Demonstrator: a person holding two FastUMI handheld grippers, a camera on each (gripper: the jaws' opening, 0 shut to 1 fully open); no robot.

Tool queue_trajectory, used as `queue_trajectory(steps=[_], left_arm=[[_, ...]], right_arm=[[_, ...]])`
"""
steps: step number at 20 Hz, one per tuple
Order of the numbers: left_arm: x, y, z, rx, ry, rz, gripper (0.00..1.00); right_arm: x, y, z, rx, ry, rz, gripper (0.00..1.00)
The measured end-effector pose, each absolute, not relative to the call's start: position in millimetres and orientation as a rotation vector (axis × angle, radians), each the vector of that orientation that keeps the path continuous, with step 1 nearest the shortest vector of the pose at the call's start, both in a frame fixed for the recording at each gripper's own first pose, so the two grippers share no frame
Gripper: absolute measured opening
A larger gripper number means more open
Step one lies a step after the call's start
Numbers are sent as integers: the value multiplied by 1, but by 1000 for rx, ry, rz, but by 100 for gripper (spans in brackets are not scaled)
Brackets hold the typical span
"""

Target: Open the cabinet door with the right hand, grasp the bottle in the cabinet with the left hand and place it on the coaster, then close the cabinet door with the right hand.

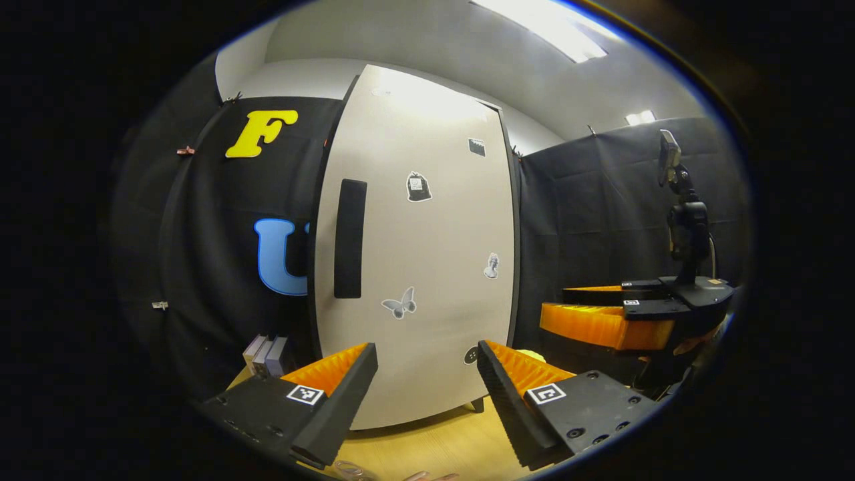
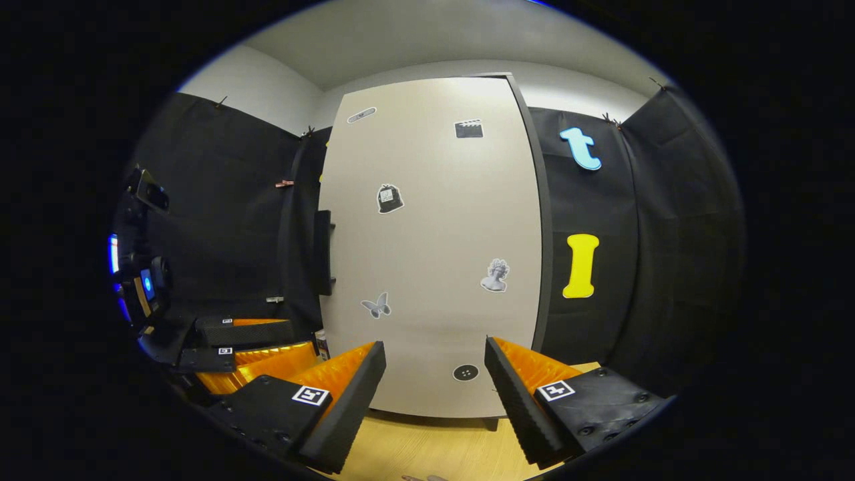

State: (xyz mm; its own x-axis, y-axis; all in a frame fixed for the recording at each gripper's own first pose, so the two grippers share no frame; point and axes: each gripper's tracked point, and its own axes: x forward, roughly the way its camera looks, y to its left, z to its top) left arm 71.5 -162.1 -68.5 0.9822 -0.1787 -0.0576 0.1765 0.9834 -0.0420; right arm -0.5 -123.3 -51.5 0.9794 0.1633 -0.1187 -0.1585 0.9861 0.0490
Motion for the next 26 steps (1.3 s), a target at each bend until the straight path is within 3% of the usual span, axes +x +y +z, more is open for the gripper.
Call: queue_trajectory(steps=[7,26], left_arm=[[89,-166,-63,-88,50,-236,95],[95,-161,-60,-61,26,-236,95]], right_arm=[[5,-127,-50,-72,92,163,97],[6,-129,-47,-57,81,151,97]])
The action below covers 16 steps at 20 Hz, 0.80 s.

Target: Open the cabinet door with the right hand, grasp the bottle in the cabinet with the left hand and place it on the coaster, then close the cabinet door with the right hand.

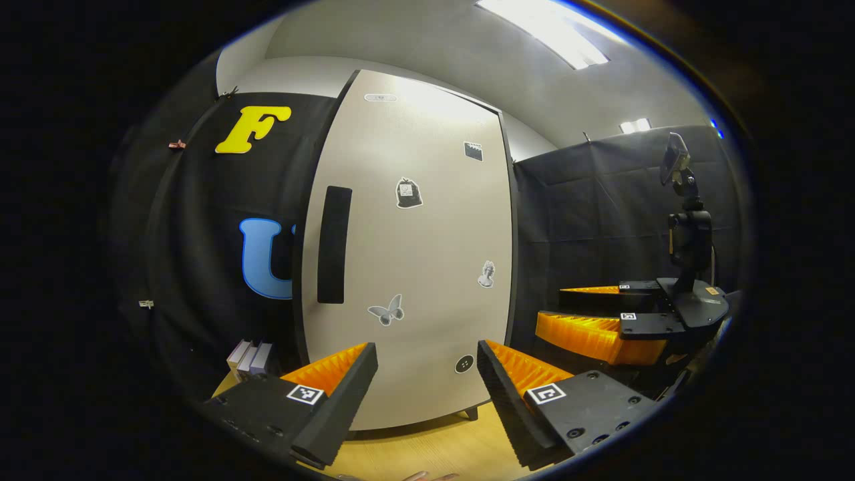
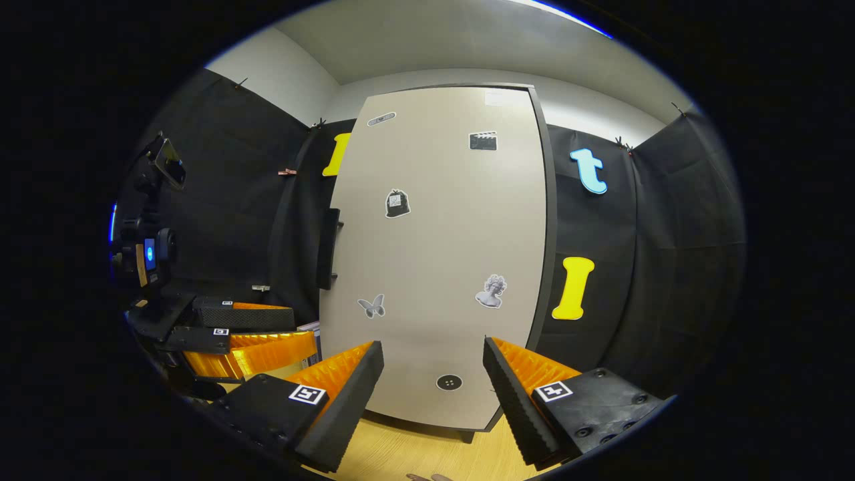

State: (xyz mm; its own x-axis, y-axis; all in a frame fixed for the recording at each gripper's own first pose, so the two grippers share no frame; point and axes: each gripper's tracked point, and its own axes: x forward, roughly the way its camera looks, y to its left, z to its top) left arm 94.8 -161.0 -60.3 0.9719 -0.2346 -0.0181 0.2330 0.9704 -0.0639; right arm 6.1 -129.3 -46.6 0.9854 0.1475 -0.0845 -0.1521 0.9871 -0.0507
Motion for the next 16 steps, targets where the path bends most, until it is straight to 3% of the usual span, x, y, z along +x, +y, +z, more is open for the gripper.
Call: queue_trajectory(steps=[16], left_arm=[[96,-158,-60,-57,34,-225,95]], right_arm=[[7,-127,-49,-68,91,175,97]])
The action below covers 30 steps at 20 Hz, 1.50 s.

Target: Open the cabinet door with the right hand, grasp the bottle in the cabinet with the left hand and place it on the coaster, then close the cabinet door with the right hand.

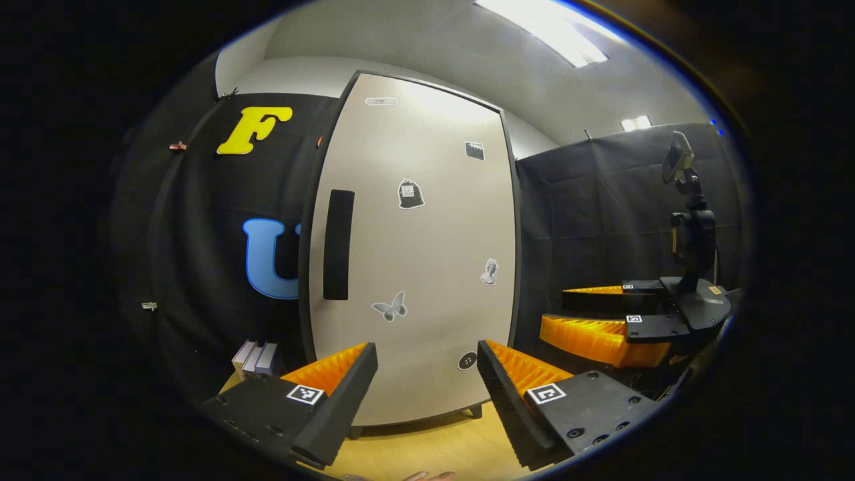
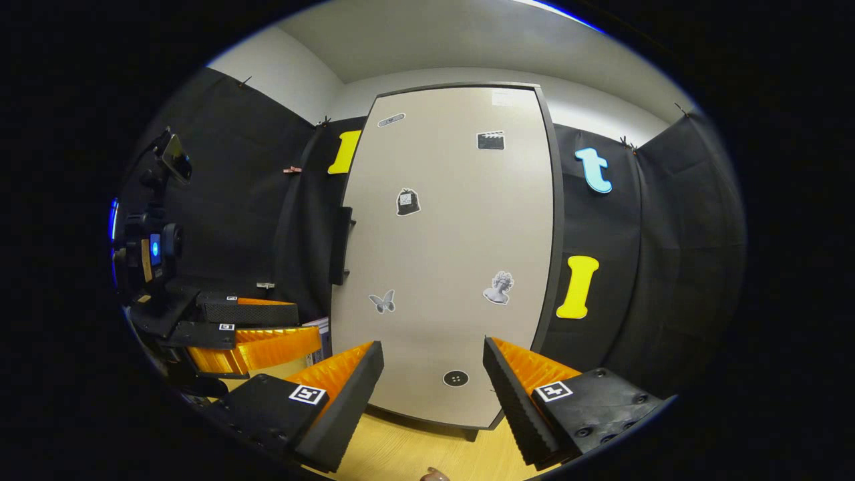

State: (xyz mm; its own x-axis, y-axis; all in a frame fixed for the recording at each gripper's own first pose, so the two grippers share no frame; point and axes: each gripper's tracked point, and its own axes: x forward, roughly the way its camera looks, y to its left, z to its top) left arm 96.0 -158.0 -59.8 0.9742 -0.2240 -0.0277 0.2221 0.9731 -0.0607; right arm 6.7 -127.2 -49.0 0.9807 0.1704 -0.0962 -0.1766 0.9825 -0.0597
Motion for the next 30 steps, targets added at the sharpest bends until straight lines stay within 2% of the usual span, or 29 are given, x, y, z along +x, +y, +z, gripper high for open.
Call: queue_trajectory(steps=[30], left_arm=[[92,-160,-62,-32,37,-232,94]], right_arm=[[5,-125,-49,-49,106,172,97]])
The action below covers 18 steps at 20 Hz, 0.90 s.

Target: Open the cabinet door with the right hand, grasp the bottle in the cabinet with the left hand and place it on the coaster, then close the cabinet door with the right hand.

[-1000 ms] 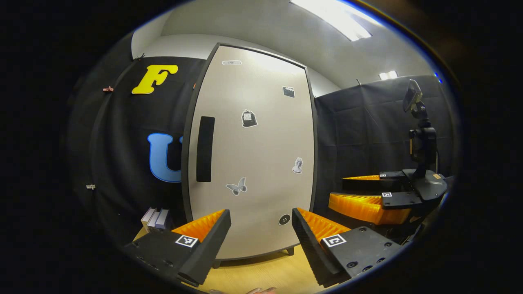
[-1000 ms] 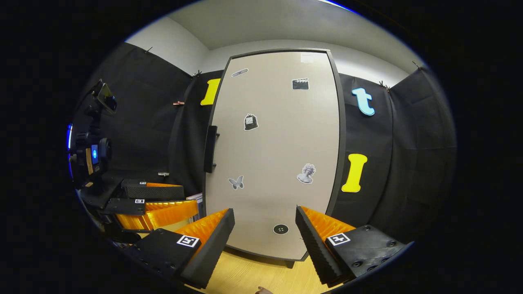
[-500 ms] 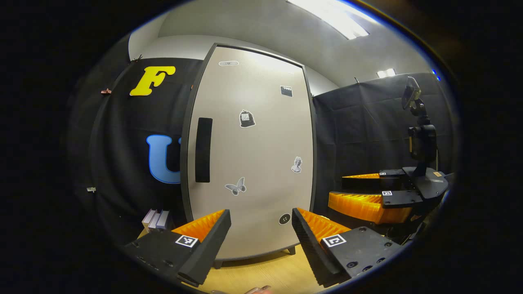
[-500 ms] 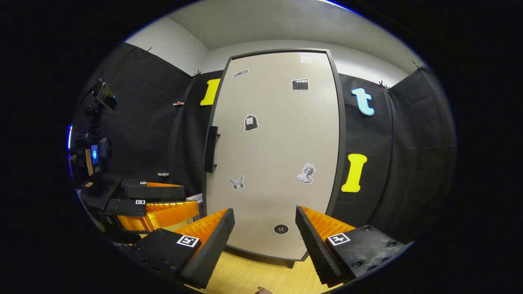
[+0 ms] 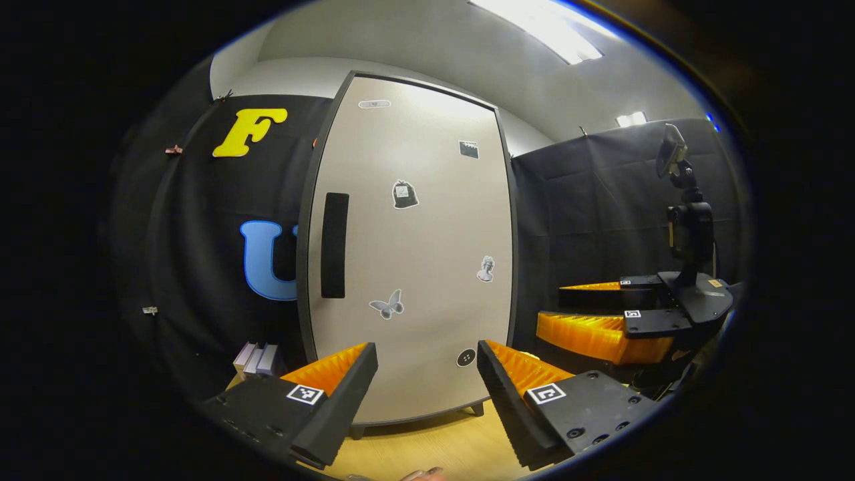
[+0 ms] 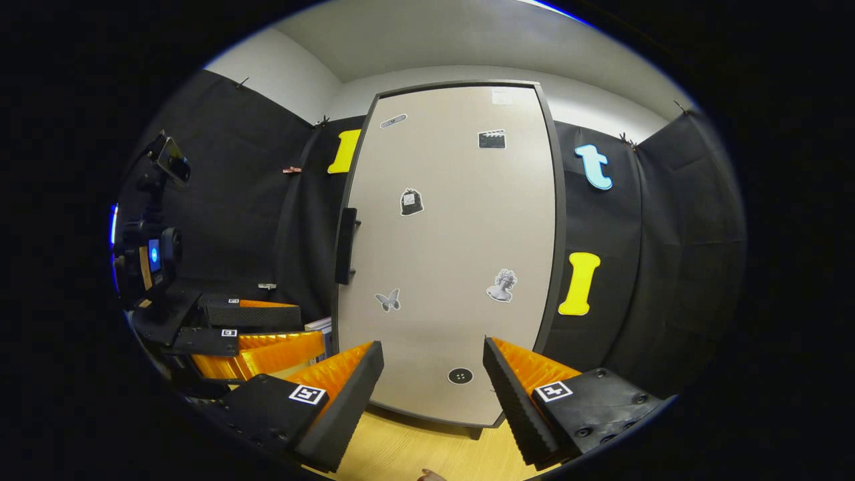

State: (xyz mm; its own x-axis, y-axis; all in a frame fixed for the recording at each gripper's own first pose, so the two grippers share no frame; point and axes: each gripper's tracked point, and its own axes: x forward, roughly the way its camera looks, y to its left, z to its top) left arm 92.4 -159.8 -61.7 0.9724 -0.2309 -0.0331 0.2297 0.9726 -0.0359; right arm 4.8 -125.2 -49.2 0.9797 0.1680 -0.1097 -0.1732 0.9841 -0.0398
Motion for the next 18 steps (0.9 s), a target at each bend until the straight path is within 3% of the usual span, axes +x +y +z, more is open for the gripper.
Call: queue_trajectory(steps=[18], left_arm=[[91,-164,-62,-30,38,-235,95]], right_arm=[[4,-126,-50,-50,109,173,97]])
